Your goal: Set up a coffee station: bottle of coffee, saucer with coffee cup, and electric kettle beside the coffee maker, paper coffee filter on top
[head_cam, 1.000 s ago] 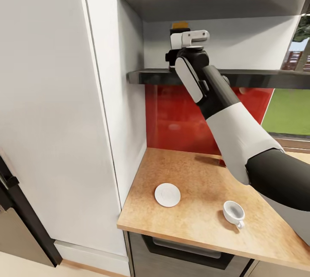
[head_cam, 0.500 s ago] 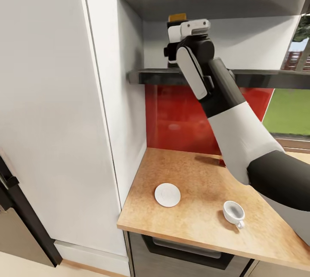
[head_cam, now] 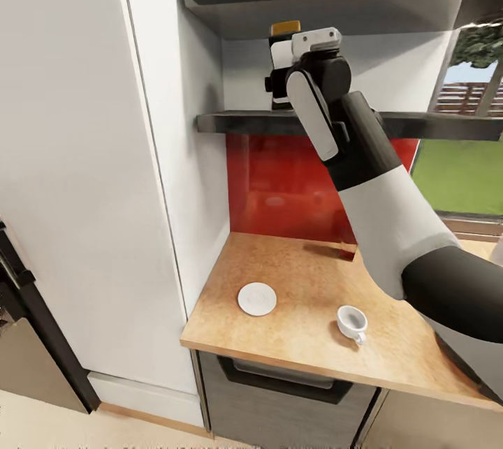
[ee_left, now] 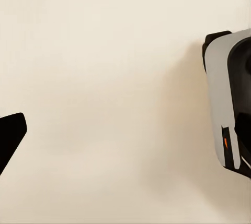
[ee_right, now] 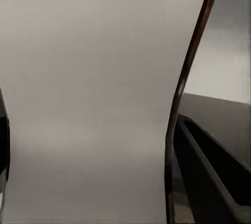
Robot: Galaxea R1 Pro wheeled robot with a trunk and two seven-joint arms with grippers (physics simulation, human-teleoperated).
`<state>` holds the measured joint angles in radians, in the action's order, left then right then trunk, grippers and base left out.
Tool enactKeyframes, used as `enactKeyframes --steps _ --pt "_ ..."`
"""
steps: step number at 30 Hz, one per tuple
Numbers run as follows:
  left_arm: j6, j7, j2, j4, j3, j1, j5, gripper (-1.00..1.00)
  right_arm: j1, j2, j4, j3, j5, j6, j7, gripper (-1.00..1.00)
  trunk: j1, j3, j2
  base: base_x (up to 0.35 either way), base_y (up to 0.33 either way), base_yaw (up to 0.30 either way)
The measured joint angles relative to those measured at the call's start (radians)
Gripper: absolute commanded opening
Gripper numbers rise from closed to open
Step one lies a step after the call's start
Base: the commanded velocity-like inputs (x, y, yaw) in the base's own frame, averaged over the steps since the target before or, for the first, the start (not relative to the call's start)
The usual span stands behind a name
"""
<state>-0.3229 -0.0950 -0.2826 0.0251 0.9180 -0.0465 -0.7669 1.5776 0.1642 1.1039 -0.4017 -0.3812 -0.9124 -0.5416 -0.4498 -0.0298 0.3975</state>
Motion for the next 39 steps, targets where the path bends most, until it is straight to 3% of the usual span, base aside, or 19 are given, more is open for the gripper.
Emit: enactKeyframes --steps 20,27,33,39 --pt "0.0 0.002 0.0 0.0 0.0 -0.002 -0.001 1.0 -0.001 0.0 0.003 0.001 -0.006 0.002 0.001 -1.0 0.0 0.0 0.0 -0.243 -0.167 0.0" --pt "0.001 0.002 0.0 0.0 -0.002 -0.001 -0.002 1.0 -0.01 0.001 0.003 0.0 -0.01 0.001 0.0 -1.0 0.0 0.0 0.0 -0.315 0.0 0.0" --pt "0.0 0.002 0.001 0.0 -0.002 -0.002 -0.002 1.0 -0.056 0.002 0.006 0.0 -0.012 0.001 0.001 -1.0 0.0 0.0 0.0 -0.159 0.036 0.0" --pt "-0.001 0.002 0.003 0.0 -0.002 -0.002 -0.002 1.0 -0.142 0.003 0.031 0.0 -0.015 0.001 0.001 -1.0 0.0 0.0 0.0 -0.014 0.003 0.0"
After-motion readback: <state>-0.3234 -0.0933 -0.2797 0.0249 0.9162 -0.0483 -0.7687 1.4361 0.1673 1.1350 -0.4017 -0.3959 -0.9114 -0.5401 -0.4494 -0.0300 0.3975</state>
